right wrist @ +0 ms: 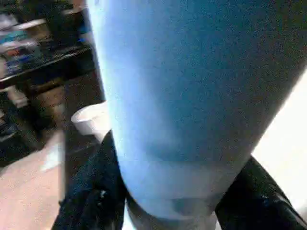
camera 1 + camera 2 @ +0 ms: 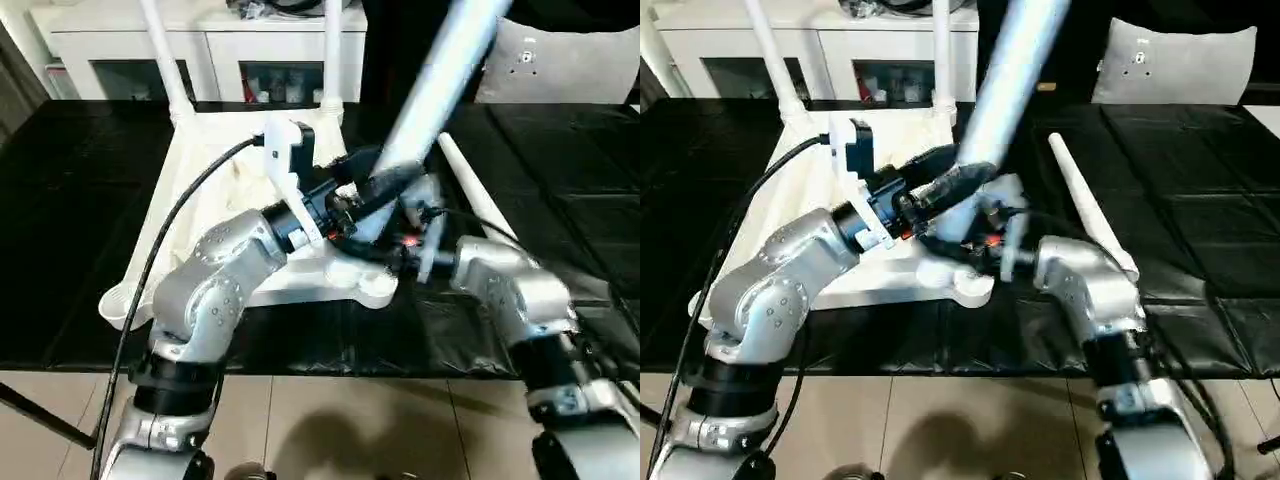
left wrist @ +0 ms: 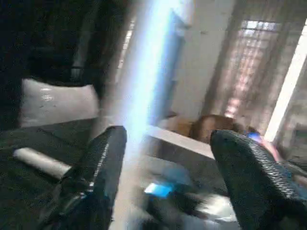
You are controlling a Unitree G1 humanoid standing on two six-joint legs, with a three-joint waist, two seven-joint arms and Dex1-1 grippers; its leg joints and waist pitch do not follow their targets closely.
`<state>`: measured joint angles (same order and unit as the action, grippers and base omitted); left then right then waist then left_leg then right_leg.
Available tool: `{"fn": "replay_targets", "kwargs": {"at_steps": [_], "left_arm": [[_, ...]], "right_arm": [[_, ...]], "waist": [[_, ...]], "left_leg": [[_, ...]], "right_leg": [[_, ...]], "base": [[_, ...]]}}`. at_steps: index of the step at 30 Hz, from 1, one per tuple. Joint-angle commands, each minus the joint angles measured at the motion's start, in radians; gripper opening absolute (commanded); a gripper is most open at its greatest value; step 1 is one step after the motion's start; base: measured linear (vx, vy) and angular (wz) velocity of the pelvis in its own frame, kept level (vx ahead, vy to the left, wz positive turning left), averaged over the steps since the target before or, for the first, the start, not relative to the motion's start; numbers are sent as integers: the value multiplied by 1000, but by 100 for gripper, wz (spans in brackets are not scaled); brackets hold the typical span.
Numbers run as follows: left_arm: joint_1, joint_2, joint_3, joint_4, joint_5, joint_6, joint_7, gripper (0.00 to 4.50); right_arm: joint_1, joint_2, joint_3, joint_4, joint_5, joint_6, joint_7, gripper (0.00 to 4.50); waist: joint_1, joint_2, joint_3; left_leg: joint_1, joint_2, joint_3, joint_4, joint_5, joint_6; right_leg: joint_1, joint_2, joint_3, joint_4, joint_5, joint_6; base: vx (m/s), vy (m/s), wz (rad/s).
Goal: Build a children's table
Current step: Pick table leg
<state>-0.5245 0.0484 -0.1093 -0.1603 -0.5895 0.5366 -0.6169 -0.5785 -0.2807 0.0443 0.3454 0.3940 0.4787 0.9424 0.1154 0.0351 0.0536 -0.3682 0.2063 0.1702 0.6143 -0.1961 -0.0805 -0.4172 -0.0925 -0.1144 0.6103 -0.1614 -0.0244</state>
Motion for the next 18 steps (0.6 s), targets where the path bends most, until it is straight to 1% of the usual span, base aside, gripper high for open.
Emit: {"fn": "replay_targets", "kwargs": {"at_steps": [1, 2, 3, 4, 5, 6, 7, 8, 9, 10, 11, 12, 13, 14, 15, 16, 17, 18], "left_arm": [[-9, 0, -2, -3, 20, -10, 23, 337], [-6, 4, 7, 3, 35, -17, 41, 337], [-3, 6, 11, 6, 43, -20, 50, 337], [-1, 8, 16, 9, 52, -23, 60, 337], [8, 15, 25, 17, 80, -34, 85, 337], [26, 24, 42, 27, 116, -35, 135, 337], [35, 28, 49, 31, 132, -35, 157, 337], [52, 41, 59, 36, 163, -22, 201, 337], [75, 54, 69, 35, 185, -13, 237, 337], [98, 66, 75, 29, 207, -9, 265, 337], [127, 80, 79, 15, 226, -2, 290, 337], [145, 87, 80, 3, 237, 2, 301, 337], [169, 99, 81, -7, 252, -5, 307, 337], [201, 113, 85, -19, 271, -22, 312, 337], [220, 119, 91, -26, 278, -29, 314, 337], [255, 129, 103, -39, 292, -43, 320, 337], [268, 132, 108, -45, 296, -48, 324, 337], [318, 139, 116, -69, 317, -98, 324, 337]], "right_arm": [[9, -5, -19, -13, -17, -2, -48, 193], [20, -4, -31, -22, -18, -5, -70, 192], [25, -4, -36, -25, -20, -7, -81, 191], [30, -4, -42, -29, -22, -9, -94, 191], [45, -3, -53, -44, -26, -13, -120, 191], [76, -2, -65, -83, -35, -13, -156, 191], [89, -2, -69, -100, -39, -12, -170, 191], [119, 5, -78, -143, -46, -7, -202, 191], [149, 13, -86, -188, -57, -1, -245, 191], [175, 21, -92, -225, -69, 8, -288, 191], [204, 31, -96, -266, -84, 7, -336, 191], [221, 38, -98, -290, -92, 5, -365, 191], [239, 52, -108, -316, -88, 26, -398, 191], [265, 63, -107, -353, -92, 37, -424, 191], [280, 70, -106, -375, -99, 38, -438, 191], [308, 83, -104, -420, -111, 36, -469, 191], [318, 89, -102, -438, -117, 32, -482, 191], [339, 107, -98, -494, -132, 27, -522, 191]], "waist": [[-3, -17, -76], [-7, -20, -74], [-7, -17, -75], [-9, -18, -74], [-9, -13, -75], [-13, -12, -74], [-14, -14, -74], [-19, -14, -77], [-22, -16, -76], [-26, -16, -76], [-29, -21, -77], [-30, -18, -76], [-30, -16, -75], [-29, -20, -73], [-28, -17, -71], [-27, -18, -69], [-27, -17, -69], [-27, -18, -68]], "left_leg": [[0, 19, 1, -65, -90, 43], [-5, 16, 1, -66, -106, 42], [-3, 15, 1, -66, -113, 41], [-5, 14, 1, -66, -113, 39], [-4, 12, 1, -65, -112, 37], [-4, 13, 0, -66, -107, 33], [-4, 12, 0, -65, -109, 33], [-6, 11, -1, -66, -101, 30], [-7, 12, -2, -66, -91, 28], [-7, 11, -2, -67, -92, 29], [-8, 10, -2, -67, -89, 31], [-6, 10, -2, -68, -93, 29], [-4, 10, -1, -69, -104, 29], [-1, 10, 0, -71, -120, 33], [-2, 12, -1, -73, -131, 33], [0, 12, -1, -75, -151, 30], [-1, 13, -2, -76, -151, 28], [-4, 13, -4, -78, -151, 24]], "right_leg": [[67, -47, 53, -72, -247, -153], [71, -46, 51, -74, -267, -143], [71, -47, 51, -80, -292, -124], [71, -46, 51, -81, -305, -110], [71, -46, 50, -81, -309, -106], [70, -42, 50, -82, -303, -93], [71, -42, 49, -83, -302, -88], [73, -40, 49, -83, -300, -72], [73, -39, 49, -80, -284, -68], [72, -39, 48, -79, -288, -62], [73, -39, 47, -81, -292, -59], [68, -38, 48, -82, -305, -57], [66, -39, 47, -84, -321, -57], [62, -39, 48, -89, -352, -57], [61, -40, 48, -90, -370, -50], [58, -41, 47, -96, -397, -40], [58, -42, 48, -95, -400, -35], [58, -41, 48, -95, -398, -27]], "base": [[0, 0, 0], [0, 0, 0], [0, 0, 0], [0, 0, 0], [0, 0, 0], [0, 0, 0], [0, 0, 0], [0, 0, 0], [0, 0, 0], [0, 0, 0], [0, 0, 0], [0, 0, 0], [0, 0, 0], [0, 0, 0], [0, 0, 0], [0, 0, 0], [0, 0, 0], [0, 0, 0]]}}
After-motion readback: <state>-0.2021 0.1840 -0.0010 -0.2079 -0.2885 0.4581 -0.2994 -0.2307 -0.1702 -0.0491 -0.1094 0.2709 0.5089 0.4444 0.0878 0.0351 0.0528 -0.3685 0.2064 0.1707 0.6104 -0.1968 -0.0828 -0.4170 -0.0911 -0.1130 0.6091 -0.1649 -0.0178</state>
